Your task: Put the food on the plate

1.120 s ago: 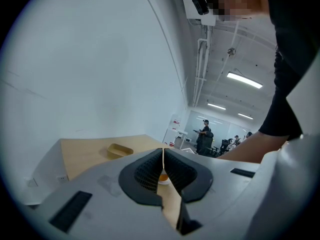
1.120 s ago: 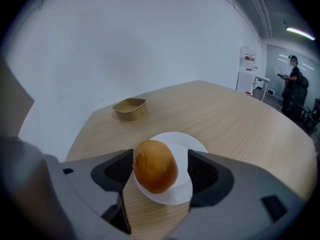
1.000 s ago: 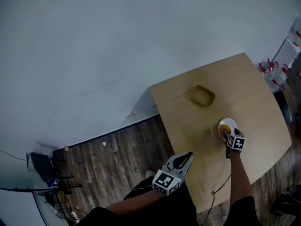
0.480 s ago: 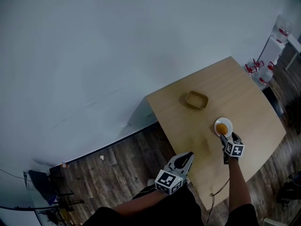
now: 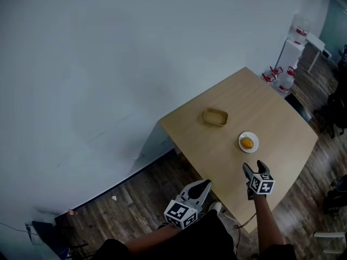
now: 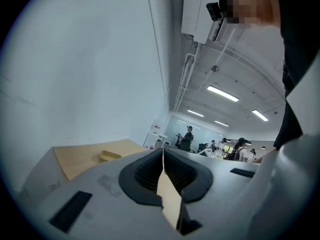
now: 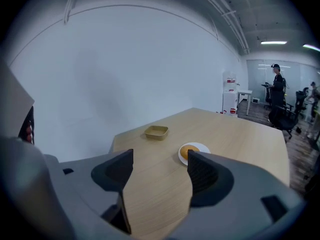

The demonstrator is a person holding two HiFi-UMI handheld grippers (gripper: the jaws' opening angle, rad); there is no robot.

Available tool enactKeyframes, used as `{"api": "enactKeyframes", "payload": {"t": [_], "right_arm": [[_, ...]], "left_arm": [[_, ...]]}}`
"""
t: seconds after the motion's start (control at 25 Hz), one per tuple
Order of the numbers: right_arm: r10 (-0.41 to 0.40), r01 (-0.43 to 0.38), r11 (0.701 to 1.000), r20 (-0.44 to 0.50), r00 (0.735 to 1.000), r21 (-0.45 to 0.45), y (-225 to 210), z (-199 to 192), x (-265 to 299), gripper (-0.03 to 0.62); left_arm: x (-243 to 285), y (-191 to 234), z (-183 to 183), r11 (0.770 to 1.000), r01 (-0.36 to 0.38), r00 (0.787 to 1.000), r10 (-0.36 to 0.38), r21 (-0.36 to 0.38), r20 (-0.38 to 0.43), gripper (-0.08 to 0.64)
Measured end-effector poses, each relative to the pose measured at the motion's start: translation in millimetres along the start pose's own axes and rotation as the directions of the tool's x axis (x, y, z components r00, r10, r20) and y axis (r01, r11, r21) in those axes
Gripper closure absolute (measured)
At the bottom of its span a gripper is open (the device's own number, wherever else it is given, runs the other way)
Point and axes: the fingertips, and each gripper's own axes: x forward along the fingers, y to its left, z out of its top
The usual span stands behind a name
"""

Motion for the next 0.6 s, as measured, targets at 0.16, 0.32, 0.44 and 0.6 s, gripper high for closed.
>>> {"api": "enactKeyframes", "payload": {"t": [0.16,0.32,0.44,0.6], "right_arm": [[0.007,-0.008,1.0,0.086,0.996,0.018,45,16,-42,0.216],[-0.002,0.003,1.0,0.174,0.985,-0.006,93,24,-93,0.216],[-0.001,0.001,1.0,0.206,0.979,0.002,126,18,-123,0.216],[-0.003,-0.004,1.0,0.259,0.966,0.029,160,18,-156,0.218]], "left_arm": [[-22,16,13,0.999,-0.033,0.999,0.033,-0.003,-0.02,0.545],[-39,25,35,0.999,-0.04,0.999,0.04,0.007,-0.007,0.545],[-49,25,41,1.0,-0.014,1.0,0.015,-0.012,0.014,0.545],[-56,15,38,0.999,0.017,1.0,-0.017,-0.038,0.023,0.545]]}}
